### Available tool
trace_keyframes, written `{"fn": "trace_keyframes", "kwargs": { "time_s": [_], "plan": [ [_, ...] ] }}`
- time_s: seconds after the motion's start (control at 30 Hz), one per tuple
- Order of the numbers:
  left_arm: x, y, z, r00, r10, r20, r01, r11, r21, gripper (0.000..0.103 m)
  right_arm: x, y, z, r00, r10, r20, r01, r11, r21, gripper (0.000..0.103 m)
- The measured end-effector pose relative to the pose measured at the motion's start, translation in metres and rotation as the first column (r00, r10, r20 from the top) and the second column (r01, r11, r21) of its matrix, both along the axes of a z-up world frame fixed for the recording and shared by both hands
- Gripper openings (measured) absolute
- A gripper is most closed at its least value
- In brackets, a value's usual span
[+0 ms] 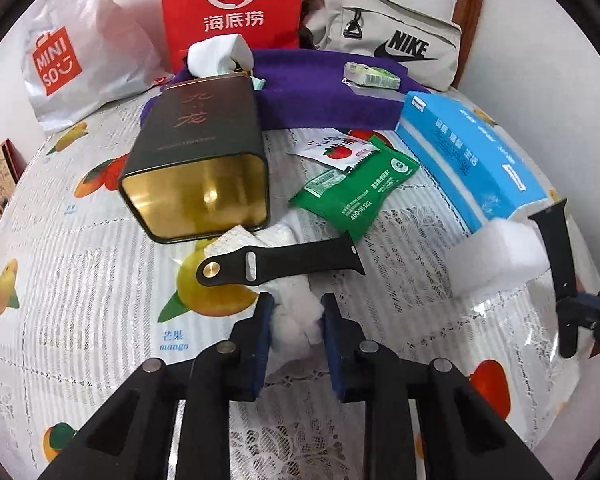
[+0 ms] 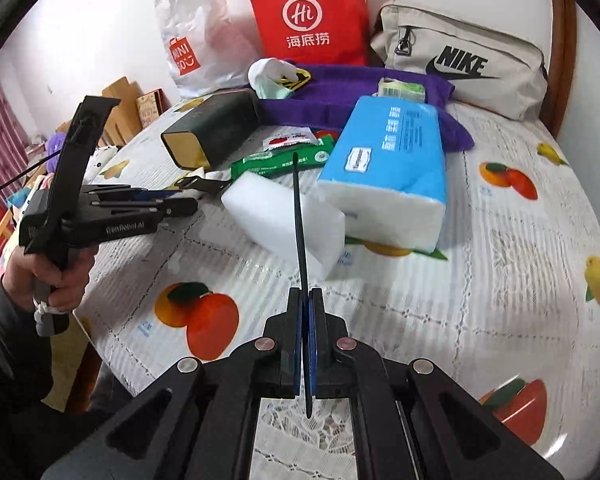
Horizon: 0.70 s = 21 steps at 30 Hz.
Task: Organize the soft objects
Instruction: 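Close the left tool on the white glove and lift it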
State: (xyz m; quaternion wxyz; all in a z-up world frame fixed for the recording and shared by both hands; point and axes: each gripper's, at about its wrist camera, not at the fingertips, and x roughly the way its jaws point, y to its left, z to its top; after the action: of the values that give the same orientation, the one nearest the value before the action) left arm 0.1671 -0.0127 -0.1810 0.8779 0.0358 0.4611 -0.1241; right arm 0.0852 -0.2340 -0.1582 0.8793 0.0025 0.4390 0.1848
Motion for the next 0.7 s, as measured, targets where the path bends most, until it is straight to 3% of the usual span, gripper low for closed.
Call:
{"fn": "trace_keyframes", "kwargs": {
  "time_s": [0.13, 0.3, 0.4, 0.7],
  "plan": [
    [-0.010, 0.010, 0.010, 1.000, 0.006, 0.013, -0.006, 1.000, -0.022, 0.022, -0.004, -0.002, 0.003, 1.000, 0.005, 0.007, -0.006, 1.000, 0.019, 0.003],
    [-0.017, 0.020, 0.032, 1.000, -0.012, 0.021, 0.015, 0.988, -0.151, 0.022, -0.005, -0.005, 0.010, 1.000, -0.001, 0.024, -0.001, 0.998, 0.055, 0.003],
    [-0.022, 0.018, 0.045, 0.999, -0.020, 0.047, 0.026, 0.990, -0.141, 0.022, -0.004, -0.003, 0.013, 1.000, -0.011, 0.024, 0.010, 0.999, 0.050, 0.003],
    [-0.028, 0.033, 0.085, 0.996, -0.014, 0.085, 0.033, 0.974, -0.224, 0.022, -0.002, -0.019, 0.032, 0.996, -0.084, 0.030, 0.083, 0.996, 0.037, 0.003]
  ]
}}
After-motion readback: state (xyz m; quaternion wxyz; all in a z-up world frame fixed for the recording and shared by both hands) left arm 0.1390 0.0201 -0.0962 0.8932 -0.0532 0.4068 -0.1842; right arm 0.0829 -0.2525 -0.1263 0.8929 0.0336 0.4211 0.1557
